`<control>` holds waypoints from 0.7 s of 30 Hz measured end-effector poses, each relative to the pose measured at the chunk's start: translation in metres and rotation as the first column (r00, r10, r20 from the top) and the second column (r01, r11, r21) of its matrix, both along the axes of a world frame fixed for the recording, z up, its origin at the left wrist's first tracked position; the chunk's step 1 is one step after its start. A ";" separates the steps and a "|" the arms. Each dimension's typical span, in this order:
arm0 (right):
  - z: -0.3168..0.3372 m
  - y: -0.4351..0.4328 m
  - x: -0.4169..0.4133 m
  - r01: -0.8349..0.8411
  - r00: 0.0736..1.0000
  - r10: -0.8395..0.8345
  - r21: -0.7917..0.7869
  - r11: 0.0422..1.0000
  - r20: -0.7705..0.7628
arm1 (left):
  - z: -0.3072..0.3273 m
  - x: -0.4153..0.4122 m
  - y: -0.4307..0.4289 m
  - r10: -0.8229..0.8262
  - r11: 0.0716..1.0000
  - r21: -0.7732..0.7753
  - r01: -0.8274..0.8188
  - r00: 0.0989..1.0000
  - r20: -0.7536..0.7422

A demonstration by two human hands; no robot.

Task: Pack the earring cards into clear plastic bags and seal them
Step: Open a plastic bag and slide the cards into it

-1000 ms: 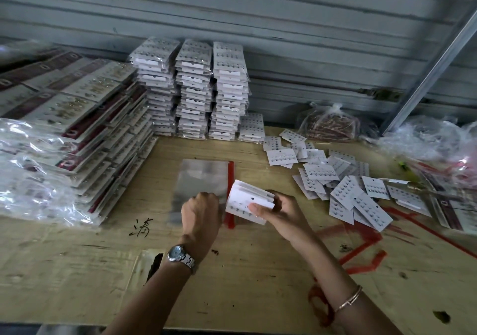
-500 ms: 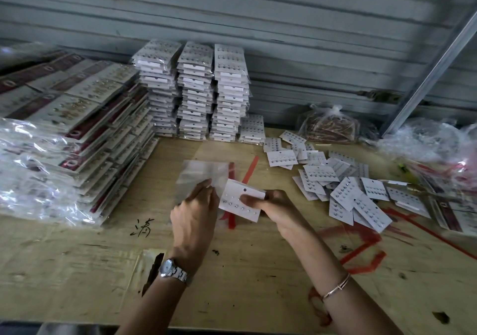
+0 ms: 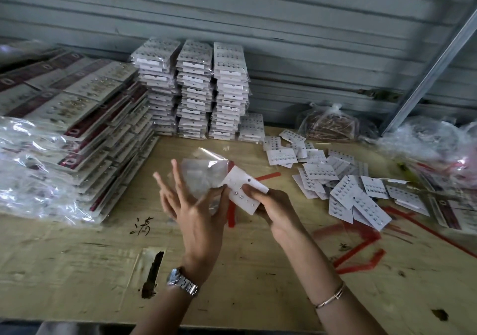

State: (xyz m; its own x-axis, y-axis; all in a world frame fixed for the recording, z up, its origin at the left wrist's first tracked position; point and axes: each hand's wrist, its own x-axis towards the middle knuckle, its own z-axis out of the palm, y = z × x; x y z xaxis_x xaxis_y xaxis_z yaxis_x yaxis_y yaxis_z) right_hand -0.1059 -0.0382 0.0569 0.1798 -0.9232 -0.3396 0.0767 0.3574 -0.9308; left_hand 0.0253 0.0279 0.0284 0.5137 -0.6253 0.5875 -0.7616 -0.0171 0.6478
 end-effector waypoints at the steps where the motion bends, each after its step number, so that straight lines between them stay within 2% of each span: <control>1: -0.001 0.001 -0.001 0.001 1.000 -0.001 0.008 1.000 0.019 | 0.001 -0.001 -0.001 0.014 1.000 0.004 -0.014 0.999 -0.052; 2: -0.001 0.002 -0.001 -0.001 0.999 0.001 0.012 1.000 0.033 | 0.003 -0.001 -0.002 -0.008 1.000 0.000 0.008 0.995 -0.097; 4: -0.001 0.003 -0.002 -0.006 0.999 0.005 0.007 1.000 0.054 | 0.006 -0.003 0.001 -0.208 0.978 -0.073 0.196 0.946 -0.247; 6: -0.001 0.004 -0.003 -0.001 0.998 0.000 0.003 1.000 0.057 | 0.009 -0.003 0.001 -0.404 0.914 -0.190 0.357 0.784 -0.472; 8: -0.003 0.005 -0.003 0.006 0.999 -0.006 0.006 1.000 0.054 | 0.008 -0.002 -0.002 -0.429 0.894 -0.192 0.404 0.653 -0.625; 14: -0.005 0.009 -0.006 0.021 0.999 -0.022 0.013 1.000 0.041 | 0.003 -0.005 -0.005 -0.474 0.876 -0.322 0.360 0.515 -0.715; 17: -0.006 0.010 -0.007 0.025 0.999 -0.025 0.010 1.000 0.036 | 0.005 -0.006 -0.006 -0.418 0.902 -0.346 0.256 0.329 -0.847; 21: -0.008 0.012 -0.008 0.024 0.999 -0.023 -0.027 0.999 0.039 | 0.004 -0.010 -0.008 -0.337 0.932 -0.295 0.211 0.198 -0.921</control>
State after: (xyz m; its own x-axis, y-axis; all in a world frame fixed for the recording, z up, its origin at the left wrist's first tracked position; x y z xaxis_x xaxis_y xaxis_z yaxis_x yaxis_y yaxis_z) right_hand -0.1138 -0.0261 0.0490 0.1703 -0.9363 -0.3072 0.1209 0.3292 -0.9365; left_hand 0.0156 0.0200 0.0323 0.5318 -0.8356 -0.1381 0.4659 0.1524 0.8716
